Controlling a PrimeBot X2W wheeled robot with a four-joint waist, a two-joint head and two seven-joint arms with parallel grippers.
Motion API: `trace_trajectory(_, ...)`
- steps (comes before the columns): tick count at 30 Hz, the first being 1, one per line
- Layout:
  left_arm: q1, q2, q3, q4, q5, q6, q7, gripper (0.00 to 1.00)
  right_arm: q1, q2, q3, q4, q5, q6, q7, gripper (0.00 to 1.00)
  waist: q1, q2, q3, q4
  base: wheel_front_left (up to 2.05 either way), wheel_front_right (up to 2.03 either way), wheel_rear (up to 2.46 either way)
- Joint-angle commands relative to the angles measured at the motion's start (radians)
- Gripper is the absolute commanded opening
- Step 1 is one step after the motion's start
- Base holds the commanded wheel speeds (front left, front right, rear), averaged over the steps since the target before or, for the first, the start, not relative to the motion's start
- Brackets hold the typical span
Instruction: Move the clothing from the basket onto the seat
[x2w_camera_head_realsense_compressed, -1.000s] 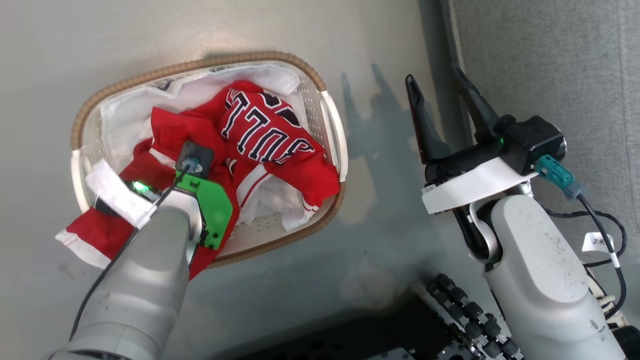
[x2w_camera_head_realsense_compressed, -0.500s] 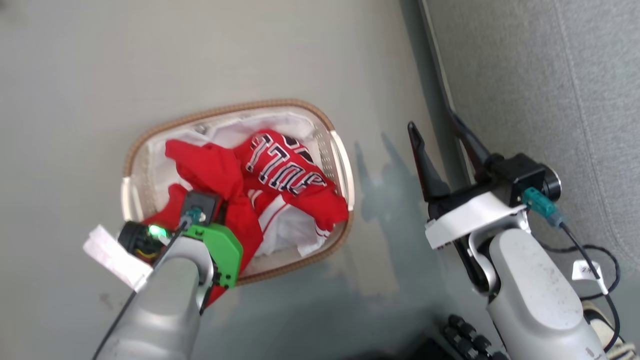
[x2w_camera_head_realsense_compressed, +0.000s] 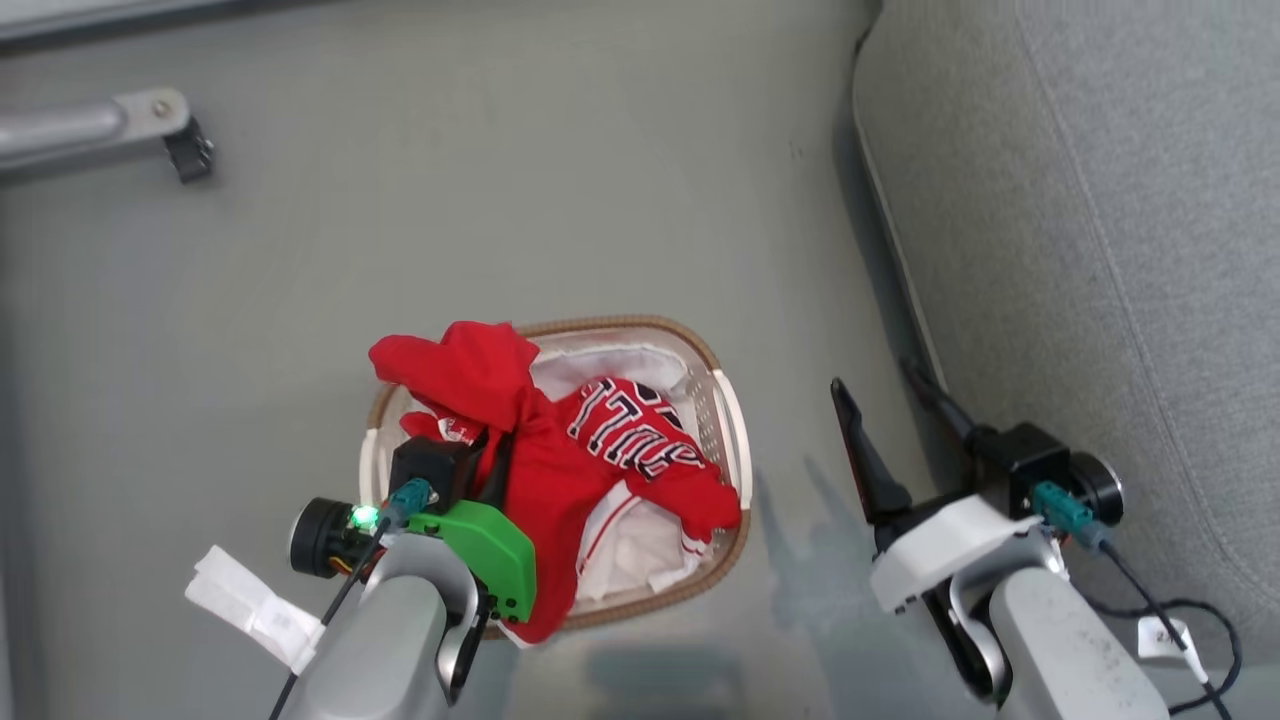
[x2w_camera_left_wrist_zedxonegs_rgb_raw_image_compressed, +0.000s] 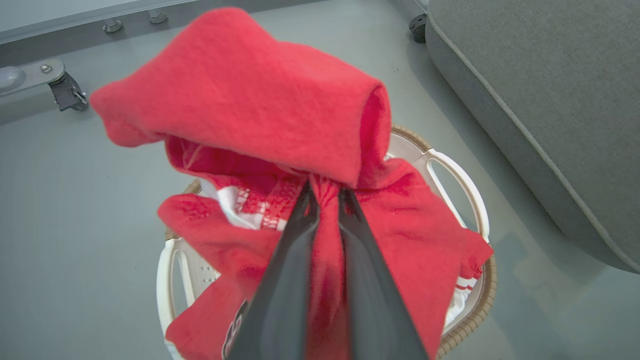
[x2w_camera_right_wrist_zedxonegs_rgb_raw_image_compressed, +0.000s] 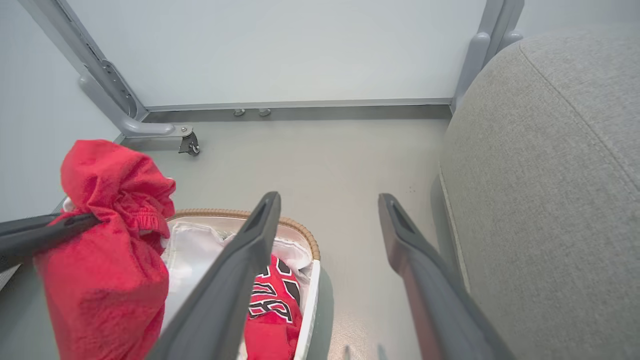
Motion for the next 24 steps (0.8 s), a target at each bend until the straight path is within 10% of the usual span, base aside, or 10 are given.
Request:
trace_trajectory(1, 0.027, 0.003, 0.009, -0.023, -0.011, 0.007, -0.003, 0.0, 0.029, -0.004, -0.001, 0.005, -0.005, -0.001, -0.002, 1.0, 0.0001, 0.0, -0.123, 0.054, 0.0, 0.0, 0.0)
trace_trajectory(24, 0.094, 0.002, 0.101, -0.415, -0.051, -0.014, -0.002, 0.0, 0.175, 0.005, -0.019, -0.007, -0.02, -0.001, -0.002, 1.0, 0.0001, 0.0, -0.366, 0.046, 0.0, 0.0, 0.0)
